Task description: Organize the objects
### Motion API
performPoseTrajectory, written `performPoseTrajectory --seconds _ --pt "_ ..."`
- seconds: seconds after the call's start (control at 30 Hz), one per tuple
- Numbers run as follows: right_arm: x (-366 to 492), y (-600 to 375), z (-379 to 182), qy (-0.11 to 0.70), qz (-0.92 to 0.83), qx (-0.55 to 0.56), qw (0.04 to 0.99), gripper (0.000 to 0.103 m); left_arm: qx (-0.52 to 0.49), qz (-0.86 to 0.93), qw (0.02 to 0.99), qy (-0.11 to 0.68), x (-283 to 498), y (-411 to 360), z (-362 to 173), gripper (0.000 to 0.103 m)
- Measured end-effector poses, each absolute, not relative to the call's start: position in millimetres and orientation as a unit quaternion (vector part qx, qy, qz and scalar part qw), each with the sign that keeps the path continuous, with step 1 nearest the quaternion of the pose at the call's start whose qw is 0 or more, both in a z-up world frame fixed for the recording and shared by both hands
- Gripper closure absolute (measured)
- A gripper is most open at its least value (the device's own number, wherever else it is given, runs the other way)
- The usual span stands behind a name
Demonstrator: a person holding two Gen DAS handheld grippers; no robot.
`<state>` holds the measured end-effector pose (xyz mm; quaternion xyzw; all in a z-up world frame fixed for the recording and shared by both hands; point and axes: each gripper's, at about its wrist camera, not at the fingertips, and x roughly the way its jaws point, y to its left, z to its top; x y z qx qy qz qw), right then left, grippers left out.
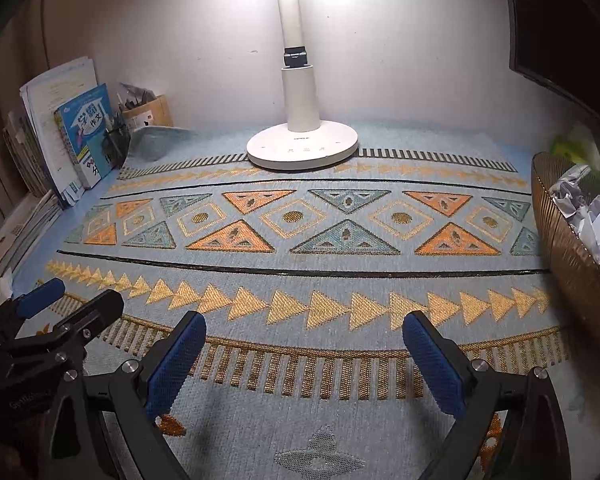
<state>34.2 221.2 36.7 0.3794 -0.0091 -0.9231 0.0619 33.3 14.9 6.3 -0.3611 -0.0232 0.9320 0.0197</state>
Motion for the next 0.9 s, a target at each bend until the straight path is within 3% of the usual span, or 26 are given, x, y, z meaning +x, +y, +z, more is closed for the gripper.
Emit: performPoseTrajectory --seconds 0.2,0.9 --pt "35 220 38 -0.005 -0.925 0.375 0.061 0.004 -0.353 0.932 0.026 -0.079 39 -4 5 0.001" --pt "35 216 37 0.008 -0.925 0.377 0.054 0.004 -0.364 0.928 0.034 -0.076 36 -2 3 0.001"
